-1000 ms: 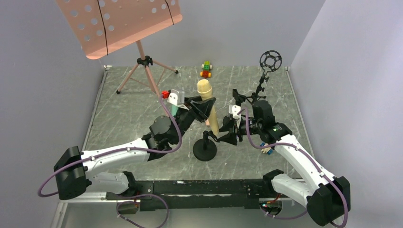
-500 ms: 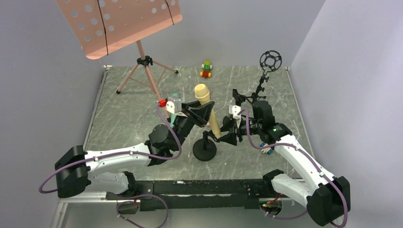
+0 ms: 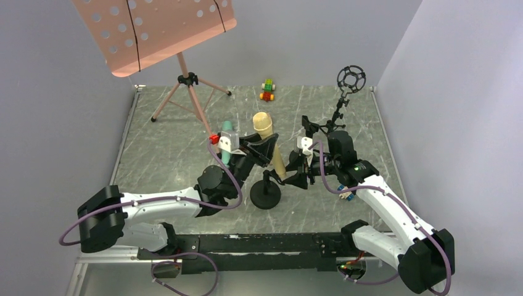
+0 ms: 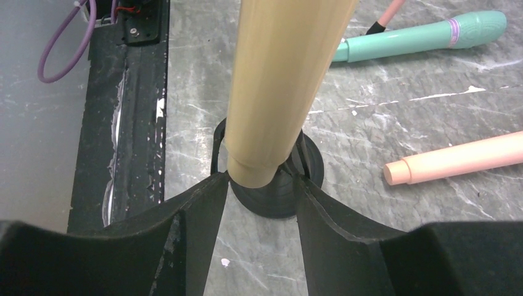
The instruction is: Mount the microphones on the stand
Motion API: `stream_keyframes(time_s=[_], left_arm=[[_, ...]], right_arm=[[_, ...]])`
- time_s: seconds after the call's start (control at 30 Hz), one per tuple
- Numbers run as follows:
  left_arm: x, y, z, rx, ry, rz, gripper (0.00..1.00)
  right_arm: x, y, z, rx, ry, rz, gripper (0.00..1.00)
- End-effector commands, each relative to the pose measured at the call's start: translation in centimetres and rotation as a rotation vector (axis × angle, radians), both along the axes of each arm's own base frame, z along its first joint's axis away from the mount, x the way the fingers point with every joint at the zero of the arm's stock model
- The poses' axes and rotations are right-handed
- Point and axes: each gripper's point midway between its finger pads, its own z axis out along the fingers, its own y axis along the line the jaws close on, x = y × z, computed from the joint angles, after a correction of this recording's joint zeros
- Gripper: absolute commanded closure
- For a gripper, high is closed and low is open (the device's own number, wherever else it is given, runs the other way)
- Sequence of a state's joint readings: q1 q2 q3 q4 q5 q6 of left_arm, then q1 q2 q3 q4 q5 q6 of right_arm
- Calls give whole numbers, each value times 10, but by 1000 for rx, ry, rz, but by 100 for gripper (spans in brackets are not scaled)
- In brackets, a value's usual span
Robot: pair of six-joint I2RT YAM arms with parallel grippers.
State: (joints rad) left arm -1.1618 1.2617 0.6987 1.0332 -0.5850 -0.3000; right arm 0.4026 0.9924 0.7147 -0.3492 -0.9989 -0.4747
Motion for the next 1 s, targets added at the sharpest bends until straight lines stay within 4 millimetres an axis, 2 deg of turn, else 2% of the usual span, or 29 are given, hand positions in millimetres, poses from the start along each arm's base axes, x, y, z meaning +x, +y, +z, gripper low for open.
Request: stream_keyframes(time_s=[0.0, 0.2, 0.5, 0.97], left_arm=[[-4, 7, 17, -72, -47, 19, 100], [-12, 5, 8, -73, -59, 30, 100], [-30, 14, 2, -88, -109, 109, 100], [-32, 15, -20, -28, -98, 134, 100]], right_arm=[[-6, 1, 1, 13, -5, 25, 42], [-6, 1, 0, 11, -5, 24, 42], [-7, 1, -1, 10, -3, 26, 41], [-7, 0, -1, 7, -9, 24, 41]])
